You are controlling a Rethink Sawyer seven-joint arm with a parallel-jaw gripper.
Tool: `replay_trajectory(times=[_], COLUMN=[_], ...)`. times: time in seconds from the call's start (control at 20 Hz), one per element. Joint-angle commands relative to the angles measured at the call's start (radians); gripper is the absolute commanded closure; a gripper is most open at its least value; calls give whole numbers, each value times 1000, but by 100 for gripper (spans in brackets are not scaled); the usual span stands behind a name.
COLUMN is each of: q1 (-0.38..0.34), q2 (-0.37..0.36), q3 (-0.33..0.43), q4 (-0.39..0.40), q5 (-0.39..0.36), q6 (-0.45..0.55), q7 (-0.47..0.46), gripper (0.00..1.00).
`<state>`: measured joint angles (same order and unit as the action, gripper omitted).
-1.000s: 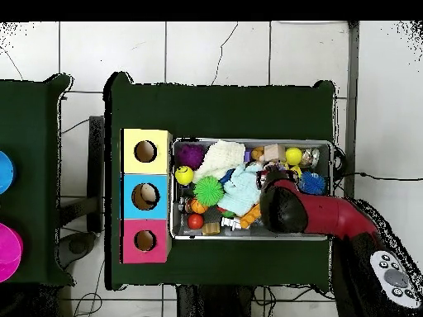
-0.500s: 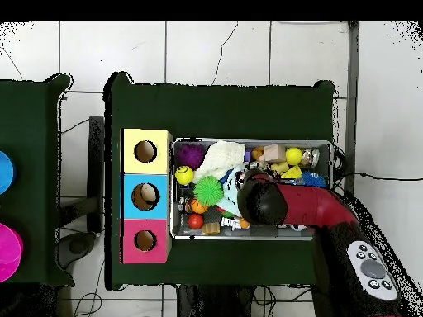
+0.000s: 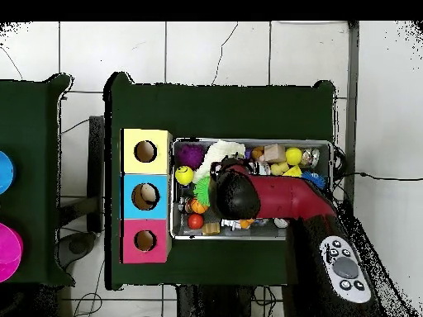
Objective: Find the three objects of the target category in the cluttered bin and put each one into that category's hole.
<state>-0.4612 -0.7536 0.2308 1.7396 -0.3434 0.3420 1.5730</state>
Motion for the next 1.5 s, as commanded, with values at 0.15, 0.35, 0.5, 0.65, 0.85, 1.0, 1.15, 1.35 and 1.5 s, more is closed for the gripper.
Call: replay_trajectory(times=[0.15, 0.35, 0.5, 0.65, 0.85, 1.0, 1.15, 1.35, 1.5], q1=[68, 114, 164, 221, 275, 316, 352, 381, 396], q2=[-60, -86, -84, -73, -45, -21, 5, 33, 56], q3=[52, 52, 26, -7, -47, -75, -98, -126, -143], q4=[32, 16, 4, -12, -40, -56, -44, -34, -27], q5=[52, 108, 148, 185, 224, 251, 279, 311, 332], q6=[23, 81, 101, 108, 114, 102, 61, 16, -17], q7=[139, 165, 206, 239, 253, 268, 290, 296, 296], gripper=[100, 100, 100, 100, 100, 100, 100, 100, 100])
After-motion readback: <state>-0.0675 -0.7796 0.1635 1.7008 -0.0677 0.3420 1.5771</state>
